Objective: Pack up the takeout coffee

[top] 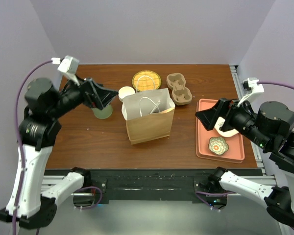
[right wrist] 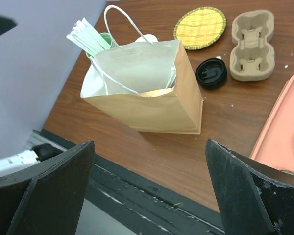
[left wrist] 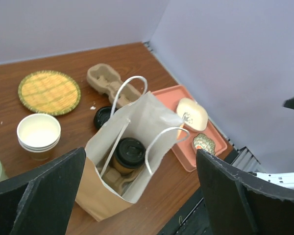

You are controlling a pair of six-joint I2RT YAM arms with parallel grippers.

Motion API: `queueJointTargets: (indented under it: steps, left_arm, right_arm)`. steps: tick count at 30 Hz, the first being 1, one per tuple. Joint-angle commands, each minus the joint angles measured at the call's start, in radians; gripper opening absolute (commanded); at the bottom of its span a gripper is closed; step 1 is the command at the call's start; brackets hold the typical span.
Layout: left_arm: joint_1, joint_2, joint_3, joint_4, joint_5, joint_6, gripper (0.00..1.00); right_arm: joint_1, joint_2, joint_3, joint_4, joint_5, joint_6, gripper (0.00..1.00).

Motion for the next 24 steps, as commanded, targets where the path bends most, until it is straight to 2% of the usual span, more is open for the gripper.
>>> queueJointTargets:
  steps: [1, 7, 13, 16, 19, 24]
  left_arm:
    - [0.0, -0.122, -0.077, 0.142, 0.029, -0.108, 1.0]
    - [0.0, -0.197, -0.162, 0.163, 0.033, -0.123, 1.0]
    - [0.0, -0.267, -0.272, 0.231, 0.047, -0.194, 1.0]
    - [0.0, -0.297, -0.313, 0.262, 0.065, -0.197, 1.0]
    - [0.0, -0.306, -0.31, 0.196, 0.013, -0.177, 1.0]
    - [0.0, -0.335, -0.317, 0.181, -0.022, -0.128, 1.0]
  right_arm:
    - [-0.002, 0.003, -0.004, 0.064, 0.038, 0.11, 0.99]
    - [-0.001, 0.016, 0.004, 0.078, 0.052, 0.149, 0.99]
    - [-0.002, -0.001, -0.058, 0.184, 0.026, 0.209, 0.99]
    - [-0.001, 0.01, -0.058, 0.175, 0.024, 0.221, 0.99]
    - [-0.001, 0.016, -0.062, 0.147, 0.05, 0.218, 0.99]
    - [-0.002, 0.035, -0.052, 0.104, 0.069, 0.175, 0.99]
